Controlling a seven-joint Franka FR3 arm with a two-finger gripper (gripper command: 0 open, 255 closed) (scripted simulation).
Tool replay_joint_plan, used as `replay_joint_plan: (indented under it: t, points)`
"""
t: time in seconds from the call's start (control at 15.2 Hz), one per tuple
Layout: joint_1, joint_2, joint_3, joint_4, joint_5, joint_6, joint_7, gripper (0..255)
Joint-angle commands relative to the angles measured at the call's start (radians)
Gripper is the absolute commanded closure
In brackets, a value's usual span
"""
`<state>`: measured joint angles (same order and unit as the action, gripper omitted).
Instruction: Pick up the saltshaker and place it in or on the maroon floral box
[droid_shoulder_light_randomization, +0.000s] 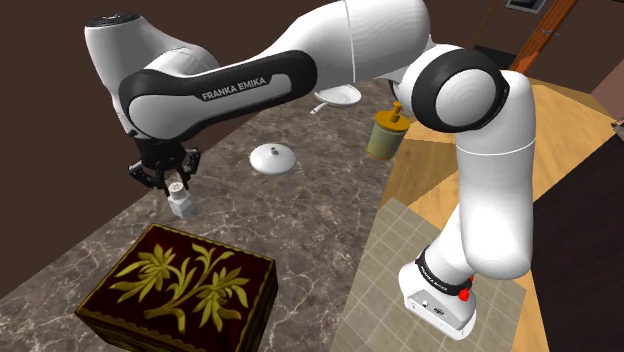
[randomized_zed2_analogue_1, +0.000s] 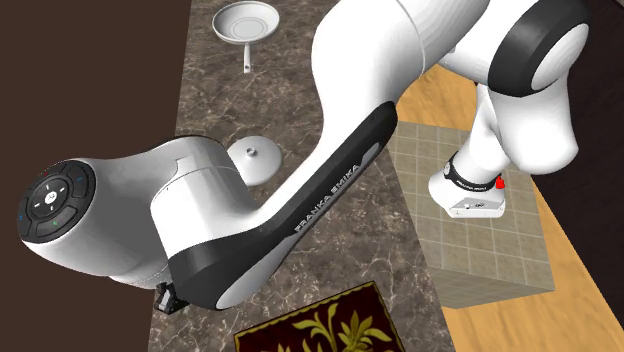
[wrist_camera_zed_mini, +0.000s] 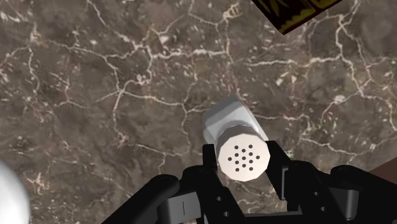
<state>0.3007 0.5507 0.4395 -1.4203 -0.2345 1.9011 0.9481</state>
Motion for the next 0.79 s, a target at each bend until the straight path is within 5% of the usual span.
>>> replay_joint_plan:
  t: [0.0, 0.73]
  points:
    - [0.001, -0.004, 0.001, 0.024, 0.003, -0.028, -0.004, 255]
    - [0.014, -0.019, 0.008, 0.152, 0.013, -0.167, -0.016, 255]
